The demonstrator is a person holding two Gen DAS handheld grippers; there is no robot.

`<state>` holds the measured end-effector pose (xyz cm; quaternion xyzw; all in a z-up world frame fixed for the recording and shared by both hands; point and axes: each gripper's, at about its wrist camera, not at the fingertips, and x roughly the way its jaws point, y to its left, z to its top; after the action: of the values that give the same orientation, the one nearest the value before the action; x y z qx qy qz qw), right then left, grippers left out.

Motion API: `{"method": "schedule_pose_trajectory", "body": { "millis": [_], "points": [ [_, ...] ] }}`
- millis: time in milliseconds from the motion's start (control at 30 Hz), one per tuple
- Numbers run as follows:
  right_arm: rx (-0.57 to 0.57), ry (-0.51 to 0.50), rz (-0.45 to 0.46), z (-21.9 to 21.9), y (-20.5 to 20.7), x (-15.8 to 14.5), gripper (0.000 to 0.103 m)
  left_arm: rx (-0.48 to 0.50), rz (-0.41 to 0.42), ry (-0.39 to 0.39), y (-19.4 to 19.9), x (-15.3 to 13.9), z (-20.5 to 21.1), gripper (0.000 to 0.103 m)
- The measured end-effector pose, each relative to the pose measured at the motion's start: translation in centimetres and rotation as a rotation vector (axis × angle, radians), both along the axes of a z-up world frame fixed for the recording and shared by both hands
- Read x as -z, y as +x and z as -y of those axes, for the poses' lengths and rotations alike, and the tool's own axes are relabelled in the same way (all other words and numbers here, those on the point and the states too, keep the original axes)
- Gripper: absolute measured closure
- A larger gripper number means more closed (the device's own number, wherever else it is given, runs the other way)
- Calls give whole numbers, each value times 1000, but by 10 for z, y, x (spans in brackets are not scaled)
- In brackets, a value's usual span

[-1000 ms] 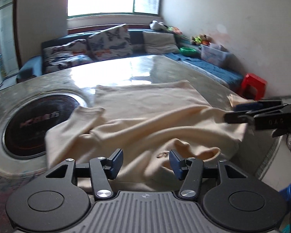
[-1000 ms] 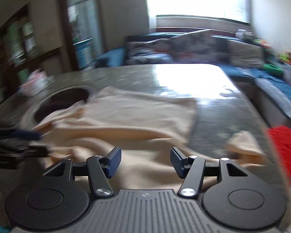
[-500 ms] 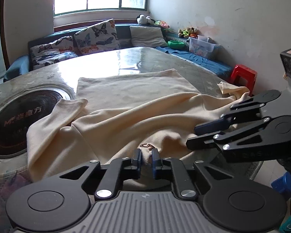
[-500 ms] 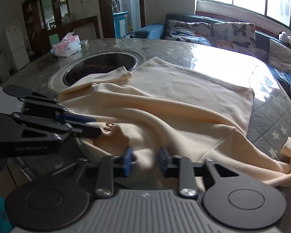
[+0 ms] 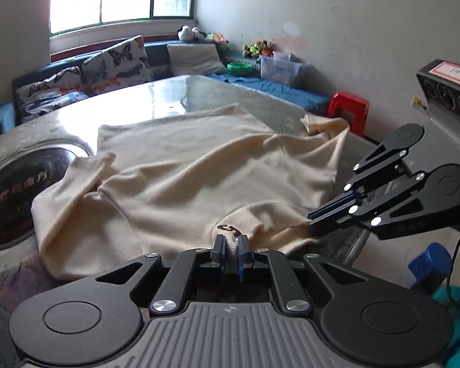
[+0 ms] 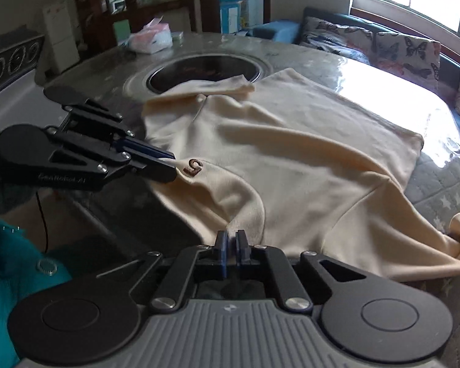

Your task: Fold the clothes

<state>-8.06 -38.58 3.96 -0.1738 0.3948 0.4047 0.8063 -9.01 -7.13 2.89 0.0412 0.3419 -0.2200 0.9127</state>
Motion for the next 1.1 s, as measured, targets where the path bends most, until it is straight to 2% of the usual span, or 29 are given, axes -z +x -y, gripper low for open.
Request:
{"method": "schedule_pose_trajectory", "body": {
  "millis": [133,267,333,367,400,500,533,600,700,767,833,867,900,1100],
  "points": [
    [12,46,31,7,4,-14,87,5,33,-29,1,-13,-5,90],
    [53,66,51,10,14,-20,82,-2,85,-48,8,-27,-6,90],
    [50,64,45,10,14,-19,73,11,93,-55,11,-28,-5,83],
    [41,60,45,10,13,-18,71,22,88,-49,12,-27,-3,79],
    [34,56,45,8,12,-18,69,28,83,-35,13,-25,0,70],
    [13,32,55,1,8,-12,64,61,54,16,15,-13,11,67],
    [11,22,60,-2,9,-9,63,69,46,32,15,-9,14,63],
    [8,2,69,-9,10,-3,63,71,42,64,16,-2,19,62],
    [16,-25,68,-13,12,4,65,66,23,73,20,7,21,63],
    [28,-36,65,-14,14,7,77,64,9,78,23,13,22,66],
    [40,-31,66,-11,14,7,93,59,11,74,23,12,21,82],
    [45,-22,67,-9,14,5,96,56,12,71,23,12,21,84],
    [44,-13,71,-6,13,2,97,57,20,64,22,9,20,90],
    [-6,13,67,5,1,-15,98,118,70,13,9,-3,12,92]
  ]
}}
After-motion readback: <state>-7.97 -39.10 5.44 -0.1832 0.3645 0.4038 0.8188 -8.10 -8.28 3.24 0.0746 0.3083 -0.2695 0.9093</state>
